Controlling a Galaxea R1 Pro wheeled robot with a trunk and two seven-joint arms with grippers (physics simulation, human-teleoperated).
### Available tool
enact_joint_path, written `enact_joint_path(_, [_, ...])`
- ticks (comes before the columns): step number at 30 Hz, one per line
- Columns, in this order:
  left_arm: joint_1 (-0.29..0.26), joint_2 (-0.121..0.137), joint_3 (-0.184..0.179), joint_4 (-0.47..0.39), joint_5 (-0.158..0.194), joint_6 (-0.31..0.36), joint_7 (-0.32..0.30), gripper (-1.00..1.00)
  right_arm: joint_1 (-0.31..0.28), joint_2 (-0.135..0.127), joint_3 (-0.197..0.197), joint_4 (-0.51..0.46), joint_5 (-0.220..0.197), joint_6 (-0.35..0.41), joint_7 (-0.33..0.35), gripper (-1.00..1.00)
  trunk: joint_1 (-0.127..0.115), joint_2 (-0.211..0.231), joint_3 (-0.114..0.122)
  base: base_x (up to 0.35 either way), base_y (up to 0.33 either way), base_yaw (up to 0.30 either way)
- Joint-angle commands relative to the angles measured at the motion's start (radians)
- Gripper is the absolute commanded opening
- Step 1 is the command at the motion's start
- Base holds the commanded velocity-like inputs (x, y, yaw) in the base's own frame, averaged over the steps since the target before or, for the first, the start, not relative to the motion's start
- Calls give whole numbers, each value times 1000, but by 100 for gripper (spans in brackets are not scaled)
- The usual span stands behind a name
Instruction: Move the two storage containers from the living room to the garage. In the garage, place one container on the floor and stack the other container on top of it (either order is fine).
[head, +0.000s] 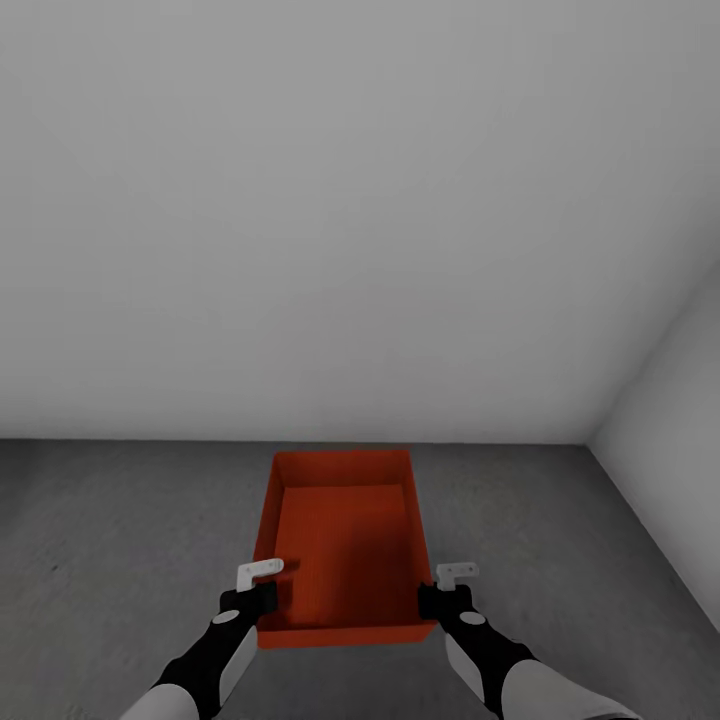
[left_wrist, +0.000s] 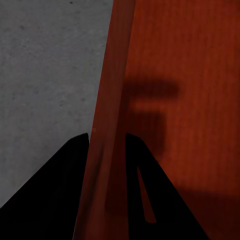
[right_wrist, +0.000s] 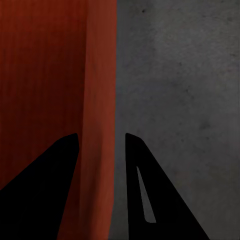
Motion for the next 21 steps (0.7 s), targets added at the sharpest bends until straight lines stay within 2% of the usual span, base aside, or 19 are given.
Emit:
enact_joint_path(1, [-1, 0, 2, -53, 0, -3, 3, -100, -1, -4, -9, 5, -11, -4, -25, -100, 0, -1, -3, 0, 0, 0])
enact_joint_path(14, [-1, 0, 2, -53, 0, -3, 3, -100, -1, -4, -9, 5, -9, -4, -24, -100, 0, -1, -23, 0, 0, 0])
enact_joint_path(21, [-1, 0, 2, -52, 0, -3, 3, -100, 0, -6, -7, 5, -8, -5, -24, -100, 0, -1, -25, 0, 0, 0])
